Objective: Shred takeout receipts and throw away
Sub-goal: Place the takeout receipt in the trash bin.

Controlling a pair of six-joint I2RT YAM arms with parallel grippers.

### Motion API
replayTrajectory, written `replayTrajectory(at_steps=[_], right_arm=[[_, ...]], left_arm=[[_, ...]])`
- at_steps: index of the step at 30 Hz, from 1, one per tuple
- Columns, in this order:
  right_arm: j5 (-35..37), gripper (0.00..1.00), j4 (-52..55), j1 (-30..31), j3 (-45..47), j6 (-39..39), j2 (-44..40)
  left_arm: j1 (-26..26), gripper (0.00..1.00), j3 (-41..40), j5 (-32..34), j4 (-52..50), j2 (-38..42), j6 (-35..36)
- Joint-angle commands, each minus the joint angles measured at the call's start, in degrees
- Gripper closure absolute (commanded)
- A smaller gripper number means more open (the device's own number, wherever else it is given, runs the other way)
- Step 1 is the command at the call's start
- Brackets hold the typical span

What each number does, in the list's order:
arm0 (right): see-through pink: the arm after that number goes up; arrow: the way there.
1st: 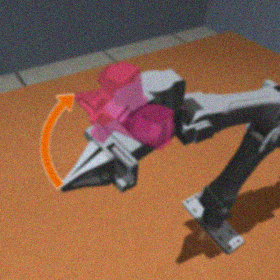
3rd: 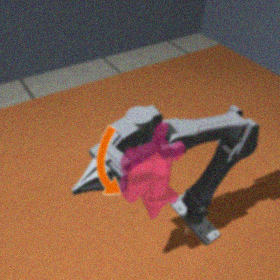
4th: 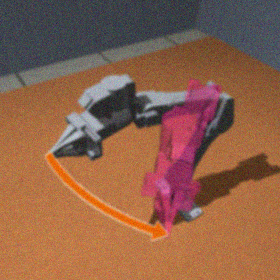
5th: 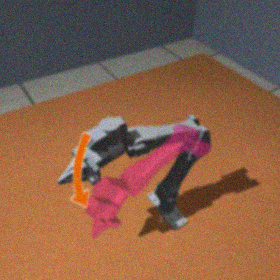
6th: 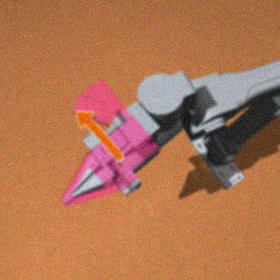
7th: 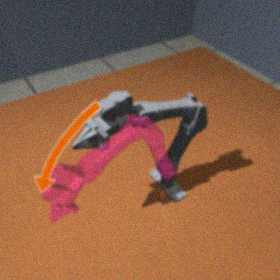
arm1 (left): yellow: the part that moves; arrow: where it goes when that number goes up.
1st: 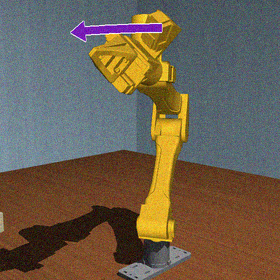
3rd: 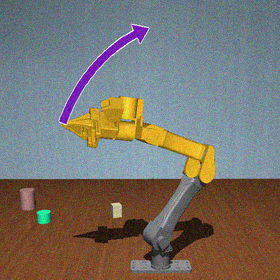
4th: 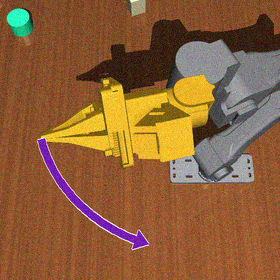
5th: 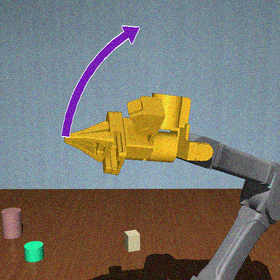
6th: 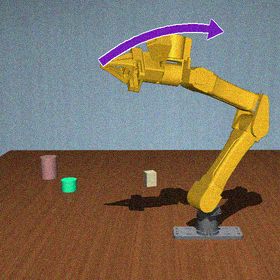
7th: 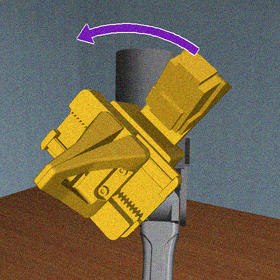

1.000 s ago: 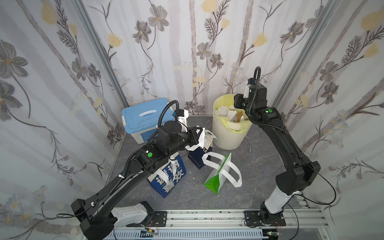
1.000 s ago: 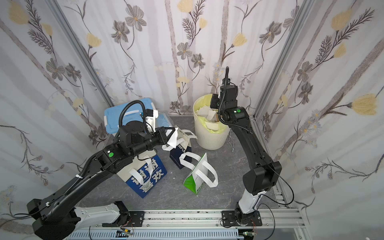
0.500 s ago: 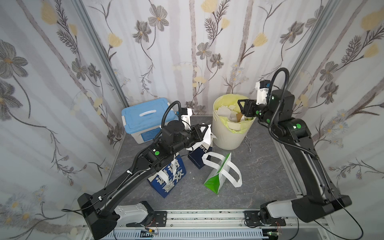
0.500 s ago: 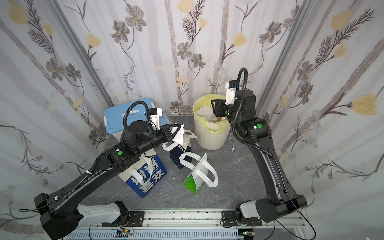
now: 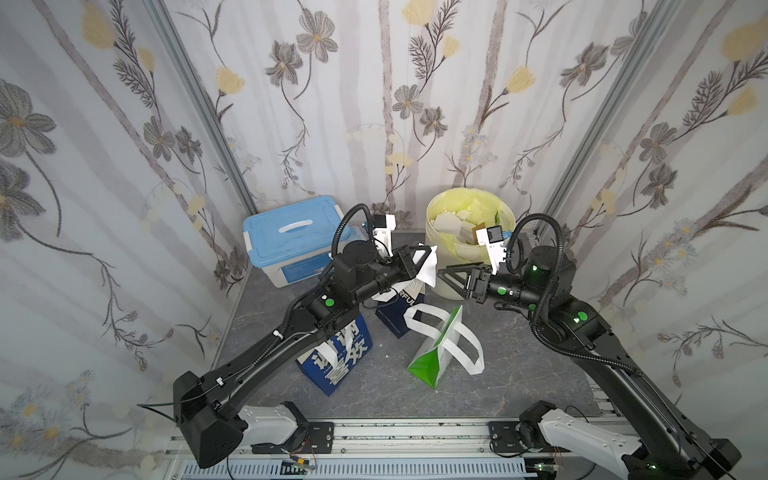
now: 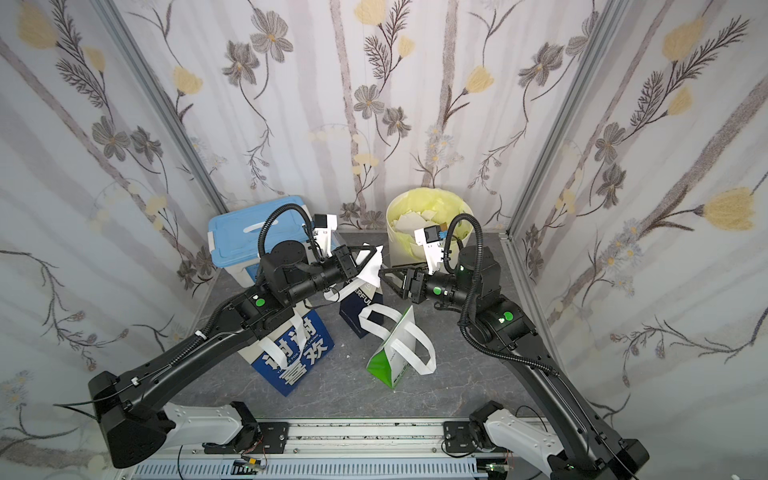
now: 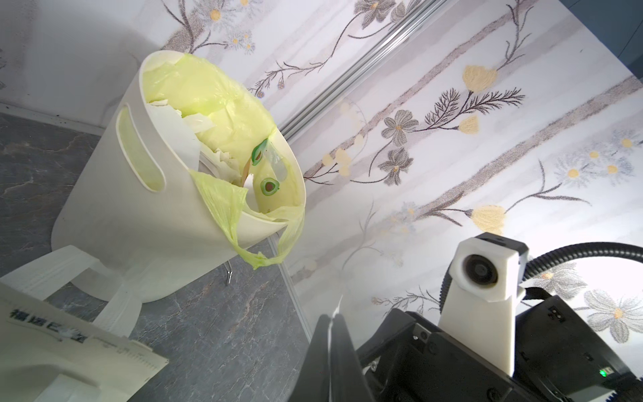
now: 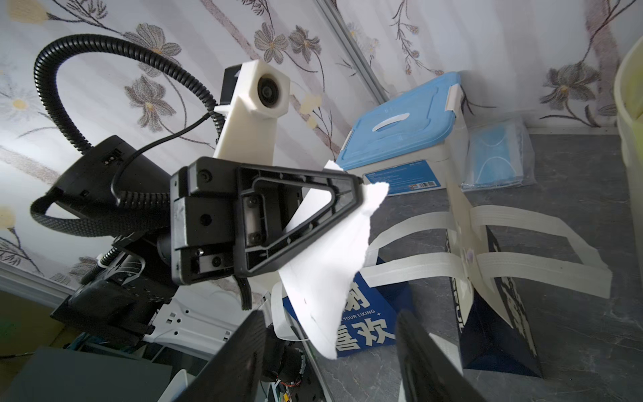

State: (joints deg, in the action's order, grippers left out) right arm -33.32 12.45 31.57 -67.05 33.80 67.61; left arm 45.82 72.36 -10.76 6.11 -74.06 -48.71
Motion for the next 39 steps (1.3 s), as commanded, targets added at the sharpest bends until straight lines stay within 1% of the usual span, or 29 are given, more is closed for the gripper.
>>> replayTrajectory(at_steps=[1,4,5,10,13,16,20,21,23,24,26,27,30,33,37,38,39], right_arm=[[-1.9,0.39,-6.0,0.4,0.1,2.7,0.9],[-2.3,0.41,-6.1,0.6,-0.1,3.0,2.2],[-2.7,0.43,-6.4,0.7,-0.1,3.3,2.6],[-3.5,0.6,-7.8,1.6,-0.5,4.1,4.2],[-3.3,0.78,-8.5,1.5,-0.5,4.5,4.4],[-2.7,0.99,-9.0,1.5,-0.6,6.1,4.5],[-2.2,1.0,-9.5,1.5,-1.2,7.0,4.6],[-1.6,1.0,-9.1,1.3,-1.4,6.8,4.6],[1.0,1.0,-7.3,0.6,-2.2,5.9,4.4],[2.5,1.0,-6.2,-0.1,-2.9,4.8,4.5],[6.2,1.0,-3.1,-2.3,-5.0,1.9,5.2],[8.9,1.0,-0.7,-3.4,-6.9,-0.4,6.0],[17.5,1.0,6.0,-7.2,-13.4,-6.8,10.0],[27.0,1.0,10.0,-9.1,-19.6,-13.2,15.3],[35.5,1.0,13.6,-10.7,-27.7,-17.2,23.4],[37.4,0.91,14.7,-11.0,-29.9,-17.6,26.9],[38.7,0.86,15.6,-11.3,-31.9,-17.8,29.1]], left_arm=[[0.0,1.0,-0.3,-1.2,4.2,-0.1,-1.4],[0.1,1.0,-0.4,-1.8,4.7,-0.2,-1.9],[0.2,1.0,-0.4,-1.9,4.9,-0.2,-2.0],[0.2,1.0,-0.6,-2.1,5.6,-0.5,-2.6],[0.2,1.0,-0.7,-2.1,5.4,-0.4,-2.6],[0.2,1.0,-0.7,-2.0,5.3,-0.2,-2.6],[0.2,1.0,-0.7,-1.7,5.2,-0.2,-2.3],[0.2,0.88,-0.7,-1.2,5.0,0.0,-1.9],[0.2,0.6,-0.8,0.4,3.9,0.7,-0.8],[0.2,0.51,-0.9,1.4,2.9,1.3,-0.1],[0.1,0.43,-1.0,3.6,0.8,1.6,1.3],[0.1,0.42,-1.1,4.8,-0.3,3.5,2.0],[-0.1,0.41,-1.3,8.0,-4.1,5.6,3.7],[-0.4,0.4,-1.6,10.3,-6.7,7.8,5.0],[-0.6,0.4,-3.0,11.5,-7.9,10.7,6.0],[-0.7,0.4,-3.1,11.9,-8.6,11.3,6.2],[-0.9,0.4,-3.2,12.3,-9.4,11.9,6.3]])
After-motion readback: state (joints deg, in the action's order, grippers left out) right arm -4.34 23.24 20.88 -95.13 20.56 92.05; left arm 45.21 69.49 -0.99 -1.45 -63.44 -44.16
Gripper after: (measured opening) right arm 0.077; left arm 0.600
